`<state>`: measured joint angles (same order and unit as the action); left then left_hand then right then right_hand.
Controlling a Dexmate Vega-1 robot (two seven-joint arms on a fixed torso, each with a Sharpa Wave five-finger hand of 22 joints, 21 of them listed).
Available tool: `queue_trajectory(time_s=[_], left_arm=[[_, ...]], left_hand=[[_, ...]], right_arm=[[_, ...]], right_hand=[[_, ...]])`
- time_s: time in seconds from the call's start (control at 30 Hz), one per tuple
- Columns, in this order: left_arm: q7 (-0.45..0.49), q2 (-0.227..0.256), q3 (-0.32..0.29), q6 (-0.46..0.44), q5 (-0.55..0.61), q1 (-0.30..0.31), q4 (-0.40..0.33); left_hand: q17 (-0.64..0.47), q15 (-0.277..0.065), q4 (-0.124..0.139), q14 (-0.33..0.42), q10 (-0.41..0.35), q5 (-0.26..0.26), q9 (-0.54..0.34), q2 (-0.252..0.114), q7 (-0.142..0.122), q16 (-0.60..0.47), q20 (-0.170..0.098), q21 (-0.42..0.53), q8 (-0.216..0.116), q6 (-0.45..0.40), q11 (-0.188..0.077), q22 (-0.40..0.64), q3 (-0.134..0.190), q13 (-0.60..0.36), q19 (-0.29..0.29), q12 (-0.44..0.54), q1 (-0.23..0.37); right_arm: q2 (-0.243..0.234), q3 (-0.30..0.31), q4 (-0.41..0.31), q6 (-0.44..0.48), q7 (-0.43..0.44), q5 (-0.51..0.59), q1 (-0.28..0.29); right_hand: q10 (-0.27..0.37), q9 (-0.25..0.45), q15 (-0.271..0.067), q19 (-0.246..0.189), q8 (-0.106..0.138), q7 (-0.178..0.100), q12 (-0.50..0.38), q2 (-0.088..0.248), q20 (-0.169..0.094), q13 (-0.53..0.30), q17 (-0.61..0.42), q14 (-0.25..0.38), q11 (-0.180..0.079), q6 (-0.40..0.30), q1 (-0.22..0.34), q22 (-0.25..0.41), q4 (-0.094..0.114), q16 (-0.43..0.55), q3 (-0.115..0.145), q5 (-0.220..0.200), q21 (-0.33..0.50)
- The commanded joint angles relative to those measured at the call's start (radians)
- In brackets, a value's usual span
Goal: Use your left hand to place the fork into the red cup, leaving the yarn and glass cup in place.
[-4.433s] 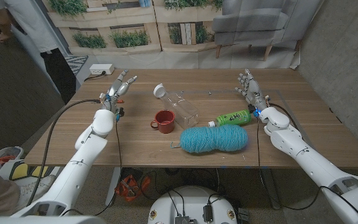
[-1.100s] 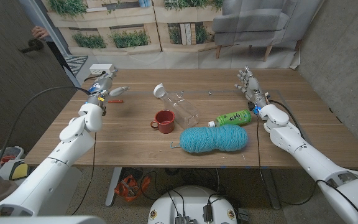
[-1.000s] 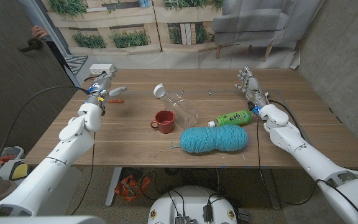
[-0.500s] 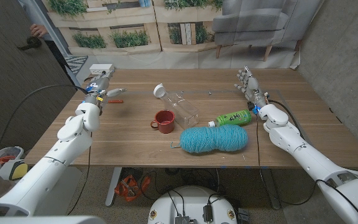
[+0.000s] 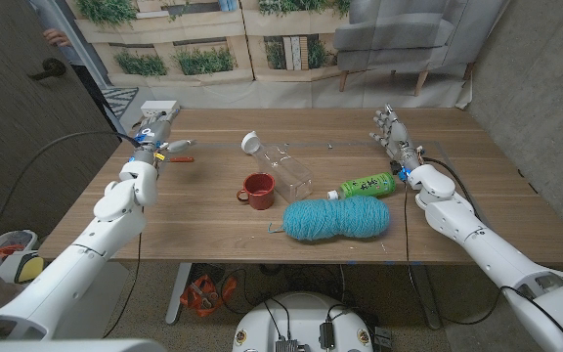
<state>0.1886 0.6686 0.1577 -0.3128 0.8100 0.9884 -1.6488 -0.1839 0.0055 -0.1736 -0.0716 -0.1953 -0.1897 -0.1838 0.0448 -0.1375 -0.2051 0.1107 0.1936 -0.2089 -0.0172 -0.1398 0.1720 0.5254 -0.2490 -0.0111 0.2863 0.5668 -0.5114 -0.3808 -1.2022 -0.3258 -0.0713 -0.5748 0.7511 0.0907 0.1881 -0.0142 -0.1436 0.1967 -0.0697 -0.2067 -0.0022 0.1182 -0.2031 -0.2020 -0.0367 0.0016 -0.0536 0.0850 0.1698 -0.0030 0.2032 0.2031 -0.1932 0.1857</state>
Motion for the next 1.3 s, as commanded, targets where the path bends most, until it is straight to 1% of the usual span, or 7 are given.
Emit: queue_trajectory(time_s=[0.03,0.2,0.3,0.7,0.83,0.93,1.3], left_arm=[[0.024,0.005,0.029,-0.013,0.057,-0.030,0.038],[0.030,0.003,0.032,-0.021,0.071,-0.034,0.045],[0.028,0.009,0.036,-0.019,0.079,-0.038,0.051],[0.014,0.031,0.061,-0.024,0.132,-0.057,0.060],[0.008,0.035,0.068,-0.022,0.141,-0.062,0.064],[-0.004,0.038,0.070,-0.020,0.142,-0.063,0.062],[-0.029,0.043,0.067,-0.013,0.135,-0.067,0.065]], left_hand=[[-0.002,0.005,0.003,0.006,-0.005,-0.004,-0.004,-0.001,0.003,-0.005,0.002,0.010,-0.008,-0.006,-0.001,0.004,0.006,-0.002,0.012,0.000,0.014],[-0.002,0.006,0.005,0.014,-0.012,-0.008,-0.005,-0.013,0.006,-0.006,0.003,0.011,-0.008,-0.012,-0.001,0.003,0.009,-0.004,0.023,0.000,0.041],[-0.001,0.000,0.005,0.015,-0.016,-0.008,-0.005,-0.013,0.001,-0.006,-0.002,0.011,-0.009,-0.016,-0.007,0.003,0.008,-0.005,0.025,0.001,0.048],[-0.001,0.000,0.007,0.018,-0.021,-0.008,-0.005,-0.016,0.006,-0.004,0.000,0.008,-0.007,-0.018,-0.006,0.003,0.004,-0.006,0.028,0.000,0.074],[-0.001,-0.006,0.006,0.019,-0.026,-0.008,-0.005,-0.023,-0.002,-0.003,-0.007,0.007,-0.008,-0.023,-0.015,0.003,0.005,-0.007,0.031,0.000,0.089],[-0.001,-0.001,0.005,0.019,-0.024,-0.006,-0.005,-0.033,0.004,-0.003,-0.003,0.006,-0.006,-0.020,-0.010,0.003,0.009,-0.008,0.031,-0.001,0.104],[0.000,-0.003,0.002,0.027,-0.037,0.001,-0.006,-0.054,-0.001,-0.004,-0.003,0.004,-0.008,-0.027,-0.002,0.003,0.018,-0.010,0.031,0.001,0.144]], right_arm=[[-0.004,0.000,-0.005,0.007,0.009,0.005,-0.002],[-0.002,0.000,-0.004,0.008,0.013,0.007,-0.004],[-0.002,-0.002,0.000,0.003,0.013,0.011,-0.005],[-0.005,-0.005,-0.003,-0.012,0.033,0.035,-0.006],[-0.009,-0.004,-0.008,-0.013,0.040,0.039,-0.005],[-0.012,-0.003,-0.009,-0.010,0.040,0.039,-0.004],[-0.012,-0.004,-0.002,-0.015,0.037,0.040,-0.007]], right_hand=[[0.007,0.005,-0.004,-0.001,0.004,-0.007,0.001,0.007,0.009,-0.002,-0.003,0.001,0.002,-0.006,0.003,0.002,-0.006,0.006,0.000,-0.001,0.005],[0.008,0.005,-0.004,-0.002,0.004,-0.007,0.000,0.008,0.009,-0.002,-0.003,0.000,0.000,-0.006,0.003,0.002,-0.007,0.005,0.000,-0.001,0.005],[0.007,0.005,-0.004,-0.002,0.004,-0.007,0.001,0.008,0.009,-0.002,-0.003,0.000,-0.004,-0.006,0.003,0.002,-0.007,0.005,0.000,-0.001,0.005],[0.011,0.005,-0.016,-0.003,0.005,-0.007,-0.001,0.008,0.007,-0.002,-0.003,0.006,-0.003,-0.008,0.003,0.002,-0.009,0.007,-0.001,-0.001,0.005],[0.014,0.005,-0.016,0.000,0.005,-0.007,-0.002,0.008,0.006,-0.002,-0.003,0.004,-0.004,-0.010,0.004,0.002,-0.009,0.006,-0.001,-0.001,0.004],[0.015,0.005,-0.016,0.001,0.006,-0.007,-0.002,0.008,0.004,-0.002,-0.003,0.004,-0.004,-0.012,0.004,0.002,-0.010,0.006,-0.001,-0.001,0.004],[0.015,0.005,-0.019,0.002,0.006,-0.007,-0.002,0.008,0.003,-0.002,-0.003,0.003,-0.005,-0.013,0.004,0.002,-0.011,0.006,-0.001,0.000,0.003]])
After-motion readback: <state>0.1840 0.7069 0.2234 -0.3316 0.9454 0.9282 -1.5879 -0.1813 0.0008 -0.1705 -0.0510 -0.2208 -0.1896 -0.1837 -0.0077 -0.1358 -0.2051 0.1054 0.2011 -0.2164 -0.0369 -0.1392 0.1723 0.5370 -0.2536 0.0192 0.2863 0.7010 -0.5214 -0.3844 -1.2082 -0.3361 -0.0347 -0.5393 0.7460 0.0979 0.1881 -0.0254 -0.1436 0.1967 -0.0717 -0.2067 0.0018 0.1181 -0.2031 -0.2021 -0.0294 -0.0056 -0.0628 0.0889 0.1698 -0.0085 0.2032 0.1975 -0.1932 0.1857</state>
